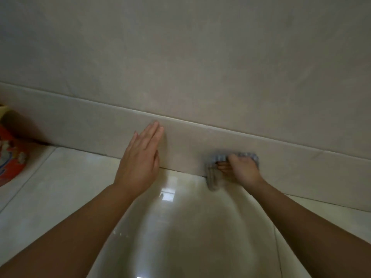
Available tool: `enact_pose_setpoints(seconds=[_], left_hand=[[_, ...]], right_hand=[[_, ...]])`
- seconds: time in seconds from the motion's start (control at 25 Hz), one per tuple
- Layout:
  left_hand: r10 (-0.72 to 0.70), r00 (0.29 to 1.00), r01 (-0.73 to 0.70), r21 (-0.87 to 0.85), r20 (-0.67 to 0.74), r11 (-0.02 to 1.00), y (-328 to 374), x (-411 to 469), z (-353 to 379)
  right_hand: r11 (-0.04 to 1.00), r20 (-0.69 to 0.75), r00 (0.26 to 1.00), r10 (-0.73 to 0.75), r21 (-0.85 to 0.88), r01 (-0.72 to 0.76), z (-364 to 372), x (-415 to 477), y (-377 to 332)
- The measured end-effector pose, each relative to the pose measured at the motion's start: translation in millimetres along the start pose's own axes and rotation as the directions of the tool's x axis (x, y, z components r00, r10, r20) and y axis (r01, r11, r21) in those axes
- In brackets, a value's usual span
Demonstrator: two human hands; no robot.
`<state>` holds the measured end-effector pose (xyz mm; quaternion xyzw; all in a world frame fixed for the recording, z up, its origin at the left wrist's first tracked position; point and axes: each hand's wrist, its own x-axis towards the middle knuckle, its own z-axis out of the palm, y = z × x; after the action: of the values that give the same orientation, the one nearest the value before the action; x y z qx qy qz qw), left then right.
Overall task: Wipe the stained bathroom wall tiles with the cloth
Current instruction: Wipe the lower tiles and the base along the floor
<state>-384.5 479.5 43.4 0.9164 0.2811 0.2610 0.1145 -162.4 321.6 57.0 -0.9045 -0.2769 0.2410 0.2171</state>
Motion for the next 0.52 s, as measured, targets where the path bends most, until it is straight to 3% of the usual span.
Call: enact_pose_setpoints(seconds=[0.04, 0.08, 0.12, 0.16, 0.24, 0.32, 0.4, 0.44, 0.52], left_hand=[[0.017, 1.0, -0.017, -0.002, -0.006, 1.0, 10.7, 3.1, -1.5], [0.025, 0.999, -0.025, -0.002, -0.021, 1.0, 20.7, 5.6, -4.5], [0.031, 0.999, -0.031, 0.005, -0.038, 1.0, 29.6, 8.6, -8.4], [0.044, 0.998, -0.043, 0.021, -0.048, 0.999, 36.5, 9.8, -12.4], [0.093, 0.995, -0.091, 0.061, -0.03, 0.994, 50.2, 8.6, -20.9], [0.14, 0.989, -0.143, 0.074, 0.046, 0.987, 63.0, 6.2, -25.2], [0.175, 0.969, -0.18, 0.011, 0.176, 0.984, 87.2, 5.9, -25.1], [0.177, 0.951, -0.17, -0.048, 0.255, 0.984, 104.2, 7.2, -23.1], [0.169, 0.908, -0.102, -0.189, 0.382, 0.977, 143.8, 11.8, -14.1]], right_hand=[[0.935, 0.026, 1.0, -0.002, 0.354, -0.007, -4.4, -6.1, -14.0], [0.835, 0.058, 0.998, -0.01, 0.549, -0.023, -7.1, -11.1, -29.2], [0.789, 0.084, 0.996, -0.036, 0.614, -0.023, -6.9, -11.8, -39.0], [0.853, 0.131, 0.989, -0.074, 0.523, -0.006, -6.7, -14.6, -43.9], [0.987, 0.185, 0.978, -0.097, 0.144, 0.071, -10.8, -18.8, -33.1], [0.997, 0.164, 0.984, -0.073, 0.02, 0.07, -27.3, -30.4, -14.9], [0.984, 0.176, 0.977, -0.123, 0.148, 0.097, -56.6, -43.3, 6.3], [0.952, 0.173, 0.978, -0.117, 0.3, 0.061, -72.8, -48.3, 16.5], [0.824, 0.214, 0.968, -0.128, 0.567, -0.016, -101.6, -58.6, 35.6]])
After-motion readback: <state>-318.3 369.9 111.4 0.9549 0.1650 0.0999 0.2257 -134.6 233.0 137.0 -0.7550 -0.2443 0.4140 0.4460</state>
